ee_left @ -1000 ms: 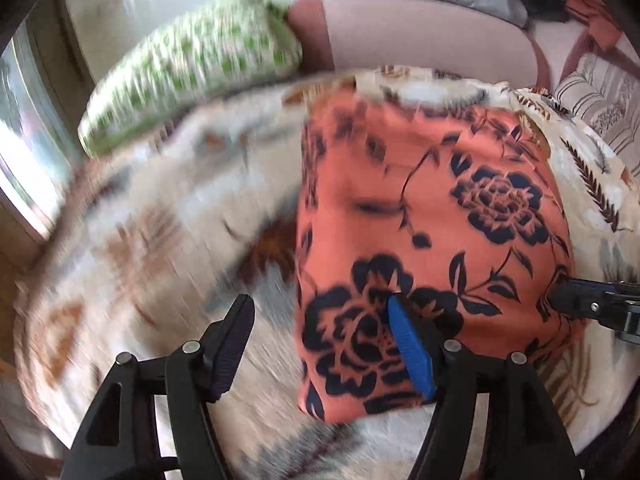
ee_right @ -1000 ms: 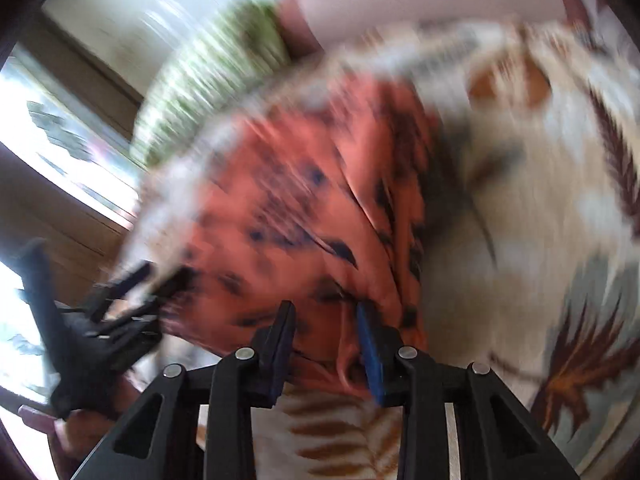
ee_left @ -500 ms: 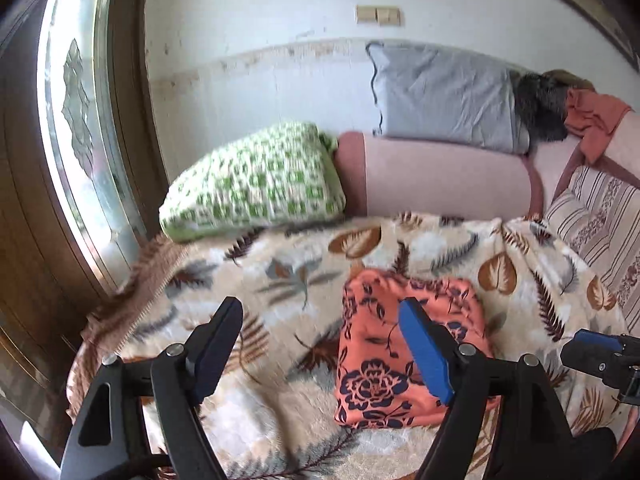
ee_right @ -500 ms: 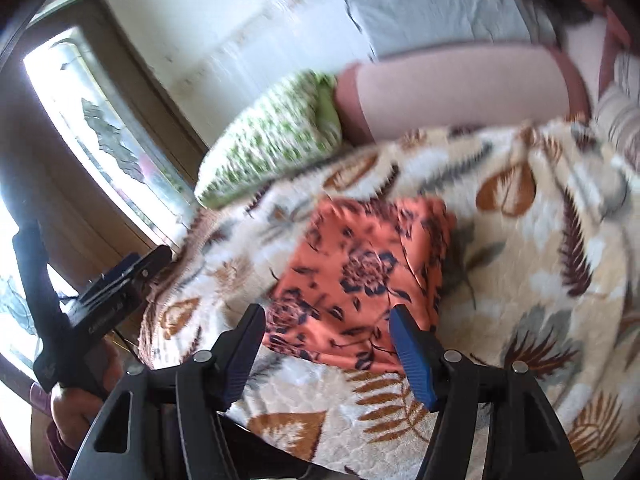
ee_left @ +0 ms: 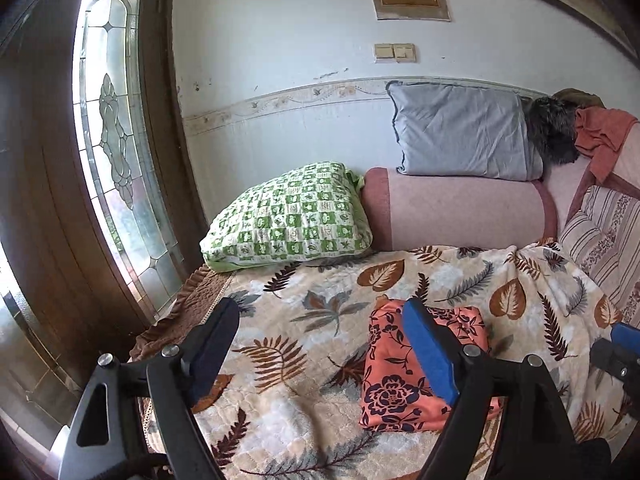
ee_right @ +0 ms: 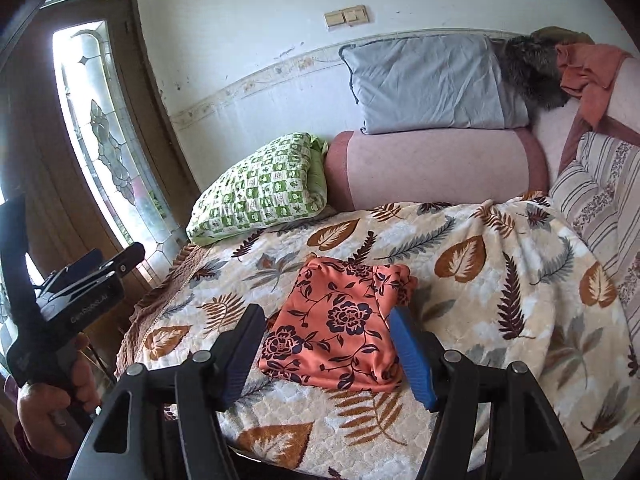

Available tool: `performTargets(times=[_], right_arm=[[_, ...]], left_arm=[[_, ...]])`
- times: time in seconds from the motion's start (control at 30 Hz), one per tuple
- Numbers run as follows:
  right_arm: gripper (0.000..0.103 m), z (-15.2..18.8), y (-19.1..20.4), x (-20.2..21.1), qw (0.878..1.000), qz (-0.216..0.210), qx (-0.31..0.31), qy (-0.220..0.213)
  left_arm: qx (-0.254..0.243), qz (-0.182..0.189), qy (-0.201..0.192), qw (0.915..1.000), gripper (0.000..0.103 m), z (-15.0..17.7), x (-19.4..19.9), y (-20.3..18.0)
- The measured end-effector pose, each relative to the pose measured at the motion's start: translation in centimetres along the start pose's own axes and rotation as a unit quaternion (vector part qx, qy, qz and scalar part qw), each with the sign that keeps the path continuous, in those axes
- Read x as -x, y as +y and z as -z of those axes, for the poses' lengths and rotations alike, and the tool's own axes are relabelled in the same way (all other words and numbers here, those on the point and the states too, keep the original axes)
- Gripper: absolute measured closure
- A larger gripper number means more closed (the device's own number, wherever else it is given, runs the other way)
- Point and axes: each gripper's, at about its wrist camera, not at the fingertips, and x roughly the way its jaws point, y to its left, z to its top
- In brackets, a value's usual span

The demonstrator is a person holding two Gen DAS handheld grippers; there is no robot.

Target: Fold small clothes

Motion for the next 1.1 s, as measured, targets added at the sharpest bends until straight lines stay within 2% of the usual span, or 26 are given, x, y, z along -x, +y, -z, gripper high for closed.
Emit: performTargets(times=[0.2,0.47,0.6,0.83,1.1], right_arm=[[0.035,1.2,1.0,-1.2,1.0,0.012,0.001,0.011],[0.035,2.2,3.2,-2.1,1.0,0.014,0.021,0.018],[0.035,2.2,4.4,-2.0,0.999,0.008,0.029,0.009],[0.035,1.1,4.6,-1.3,1.0,0.011,0.016,-0.023],[0.031,0.6,5.2,-1.1,0.999,0.025,0.023,-0.039]], left_arm=[[0.01,-0.029,0.017,0.9994,0.019,0.3,0.1,0.8],[0.02,-0.034,0.014,0.9991,0.017,0.6,0.5,1.8],[0.025,-0.031,0.005,0.9992,0.007,0.7,0.9,2.2],[0.027,-0.03,-0.005,0.9992,0.007,0.5,1.6,2.8],[0.036,-0.014,-0.008,0.9992,0.006,0.3,2.5,3.4]])
